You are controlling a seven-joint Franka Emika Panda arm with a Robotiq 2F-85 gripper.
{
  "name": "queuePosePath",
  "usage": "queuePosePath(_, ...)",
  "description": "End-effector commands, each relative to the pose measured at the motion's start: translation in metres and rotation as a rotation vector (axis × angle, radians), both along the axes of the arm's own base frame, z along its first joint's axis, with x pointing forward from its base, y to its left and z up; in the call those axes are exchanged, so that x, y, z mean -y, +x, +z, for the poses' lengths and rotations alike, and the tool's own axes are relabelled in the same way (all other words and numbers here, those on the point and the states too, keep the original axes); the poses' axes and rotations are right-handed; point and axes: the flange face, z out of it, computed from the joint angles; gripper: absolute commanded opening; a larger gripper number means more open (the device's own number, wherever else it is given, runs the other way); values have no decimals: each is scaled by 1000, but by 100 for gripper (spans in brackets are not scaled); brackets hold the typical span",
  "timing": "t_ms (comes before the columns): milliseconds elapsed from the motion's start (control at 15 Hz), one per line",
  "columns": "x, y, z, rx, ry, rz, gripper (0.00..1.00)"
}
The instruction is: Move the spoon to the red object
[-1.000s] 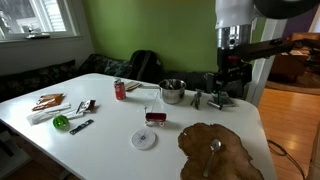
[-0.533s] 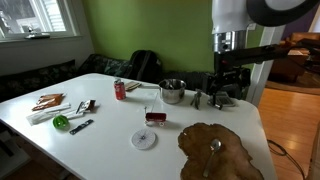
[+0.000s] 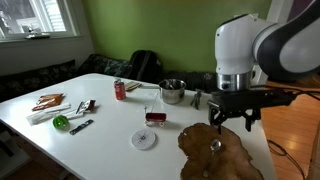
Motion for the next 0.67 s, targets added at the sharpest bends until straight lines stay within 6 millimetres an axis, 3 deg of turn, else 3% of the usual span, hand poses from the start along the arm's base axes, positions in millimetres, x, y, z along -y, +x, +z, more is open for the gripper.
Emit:
queuePosePath(0, -7, -8, -13, -20, -29, 8, 100)
queuePosePath(200, -16, -18, -33, -52, -61, 17, 100)
queuePosePath(600, -25, 1, -49, 186, 28, -91, 100)
